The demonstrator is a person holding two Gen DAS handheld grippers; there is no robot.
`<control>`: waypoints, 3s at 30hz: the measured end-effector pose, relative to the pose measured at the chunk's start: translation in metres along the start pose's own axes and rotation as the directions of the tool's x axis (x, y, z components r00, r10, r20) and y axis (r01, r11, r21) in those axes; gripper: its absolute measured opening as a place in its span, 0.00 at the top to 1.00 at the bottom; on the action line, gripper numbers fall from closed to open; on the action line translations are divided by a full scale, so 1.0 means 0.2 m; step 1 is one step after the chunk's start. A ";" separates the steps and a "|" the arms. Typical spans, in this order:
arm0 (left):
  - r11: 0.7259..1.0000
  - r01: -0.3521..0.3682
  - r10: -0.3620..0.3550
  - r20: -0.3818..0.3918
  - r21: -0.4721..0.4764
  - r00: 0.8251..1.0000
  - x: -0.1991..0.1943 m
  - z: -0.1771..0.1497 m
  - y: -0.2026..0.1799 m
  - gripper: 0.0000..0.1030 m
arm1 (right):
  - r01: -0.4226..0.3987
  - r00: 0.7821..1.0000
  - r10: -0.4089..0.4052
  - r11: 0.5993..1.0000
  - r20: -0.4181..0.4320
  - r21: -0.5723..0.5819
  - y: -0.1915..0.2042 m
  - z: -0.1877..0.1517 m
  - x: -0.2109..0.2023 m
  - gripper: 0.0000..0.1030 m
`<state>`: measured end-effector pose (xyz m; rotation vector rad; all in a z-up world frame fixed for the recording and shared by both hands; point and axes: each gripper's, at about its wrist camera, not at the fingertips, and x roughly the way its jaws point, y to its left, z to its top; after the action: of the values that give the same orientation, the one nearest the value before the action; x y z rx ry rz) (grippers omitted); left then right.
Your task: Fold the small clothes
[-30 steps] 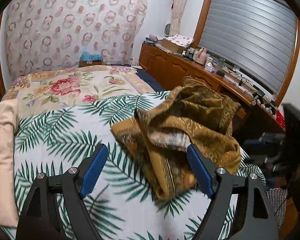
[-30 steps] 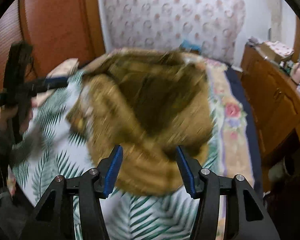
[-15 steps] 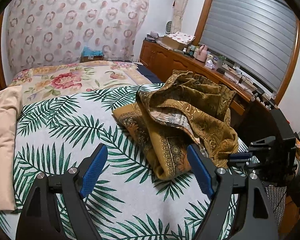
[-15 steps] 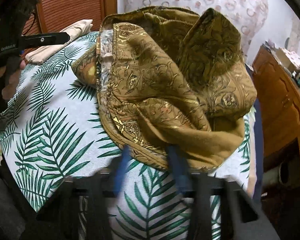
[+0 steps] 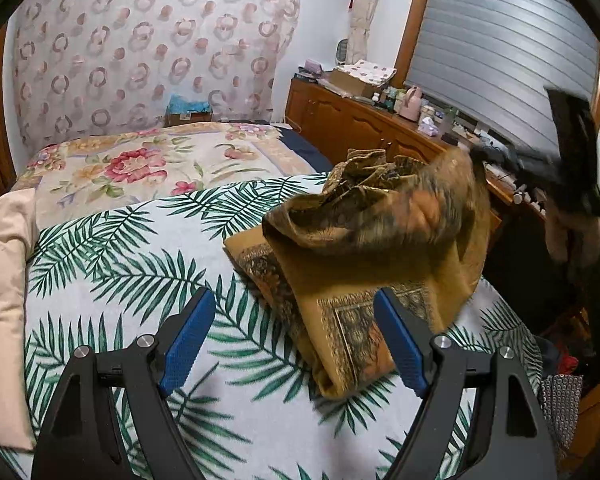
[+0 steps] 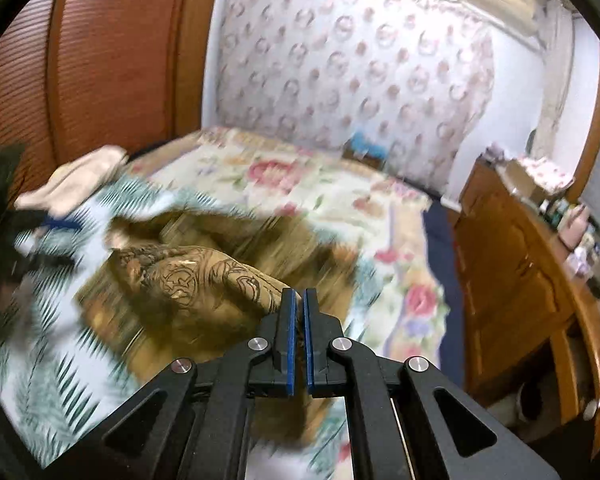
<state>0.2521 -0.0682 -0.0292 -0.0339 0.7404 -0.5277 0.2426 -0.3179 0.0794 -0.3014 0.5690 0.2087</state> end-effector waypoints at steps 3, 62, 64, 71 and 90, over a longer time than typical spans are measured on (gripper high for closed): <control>1.000 0.007 -0.007 -0.024 -0.015 1.000 0.07 0.04 0.01 0.21 | 0.035 0.999 -0.035 0.999 0.002 -0.004 -0.03 0.07 0.17 0.97; 0.989 0.090 -0.088 0.020 -0.118 0.996 0.10 0.17 0.03 0.92 | -0.161 0.975 0.187 0.967 -0.120 0.199 -0.15 -0.15 0.45 0.87; 0.989 0.095 -0.090 0.056 -0.112 0.994 0.01 0.18 0.04 0.92 | -0.166 0.978 0.186 0.969 -0.098 0.184 -0.14 -0.12 0.43 0.87; 0.985 0.046 -0.020 0.154 -0.166 0.988 -0.30 0.12 0.22 0.92 | -0.216 0.976 0.218 0.975 -0.027 0.060 0.07 0.07 0.36 0.87; 0.826 -0.259 0.394 0.184 -0.501 0.901 -0.95 -0.38 1.12 0.92 | -0.456 0.870 0.492 0.802 -0.006 -0.385 1.39 0.97 1.01 0.87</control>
<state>0.1855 0.2280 -0.0124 -0.4175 0.5615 0.0041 0.4285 0.0304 0.0604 -0.5165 0.4999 0.8274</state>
